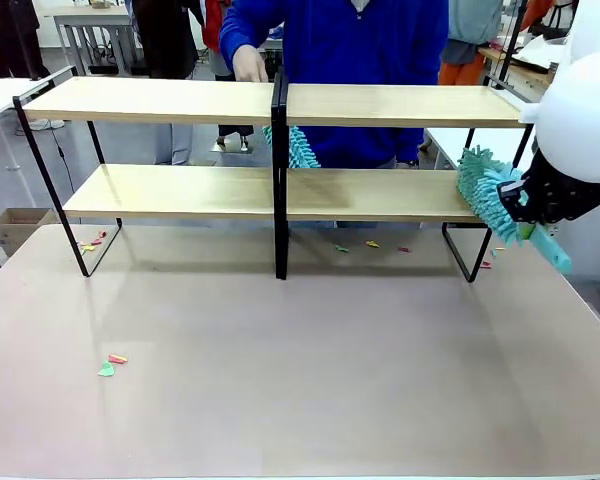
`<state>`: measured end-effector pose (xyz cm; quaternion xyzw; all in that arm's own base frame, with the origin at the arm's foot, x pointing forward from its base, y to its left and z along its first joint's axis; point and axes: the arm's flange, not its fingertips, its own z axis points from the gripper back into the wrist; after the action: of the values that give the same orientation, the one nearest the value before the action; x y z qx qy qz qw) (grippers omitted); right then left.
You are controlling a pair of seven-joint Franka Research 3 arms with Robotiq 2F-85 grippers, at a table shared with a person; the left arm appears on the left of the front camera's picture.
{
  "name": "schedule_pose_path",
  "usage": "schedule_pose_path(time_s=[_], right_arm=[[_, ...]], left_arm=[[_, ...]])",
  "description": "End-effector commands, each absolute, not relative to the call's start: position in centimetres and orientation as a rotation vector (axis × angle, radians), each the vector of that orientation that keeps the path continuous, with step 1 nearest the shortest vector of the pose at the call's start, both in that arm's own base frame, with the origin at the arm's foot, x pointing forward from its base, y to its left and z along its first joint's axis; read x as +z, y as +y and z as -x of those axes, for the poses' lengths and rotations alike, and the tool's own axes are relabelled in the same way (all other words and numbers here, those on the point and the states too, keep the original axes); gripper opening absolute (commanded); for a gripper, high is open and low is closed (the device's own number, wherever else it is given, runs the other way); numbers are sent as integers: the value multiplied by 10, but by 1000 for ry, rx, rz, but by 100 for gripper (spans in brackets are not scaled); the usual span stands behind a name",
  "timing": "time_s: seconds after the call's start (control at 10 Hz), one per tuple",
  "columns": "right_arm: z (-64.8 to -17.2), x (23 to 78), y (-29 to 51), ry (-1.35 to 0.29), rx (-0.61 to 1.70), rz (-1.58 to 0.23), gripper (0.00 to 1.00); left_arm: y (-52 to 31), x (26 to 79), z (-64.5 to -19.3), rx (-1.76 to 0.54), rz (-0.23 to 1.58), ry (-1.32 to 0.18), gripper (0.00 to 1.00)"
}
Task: Clean the shelves.
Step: Clean another randomly selected level of the Shelf with the Duster.
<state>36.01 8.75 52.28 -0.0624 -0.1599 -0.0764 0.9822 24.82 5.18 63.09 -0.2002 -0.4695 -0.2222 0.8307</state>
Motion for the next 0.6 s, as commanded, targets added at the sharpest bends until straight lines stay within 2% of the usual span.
schedule_pose_path(time_s=[0.0,0.3,0.5], right_arm=[[-355,522,92,-381,-87,69,12],[-353,527,90,-386,-38,-5,12],[-343,537,90,-388,16,-121,12]], left_arm=[[52,631,-249,-470,429,-995,100],[52,631,-249,-470,429,-995,100],[52,631,-249,-470,429,-995,100]])
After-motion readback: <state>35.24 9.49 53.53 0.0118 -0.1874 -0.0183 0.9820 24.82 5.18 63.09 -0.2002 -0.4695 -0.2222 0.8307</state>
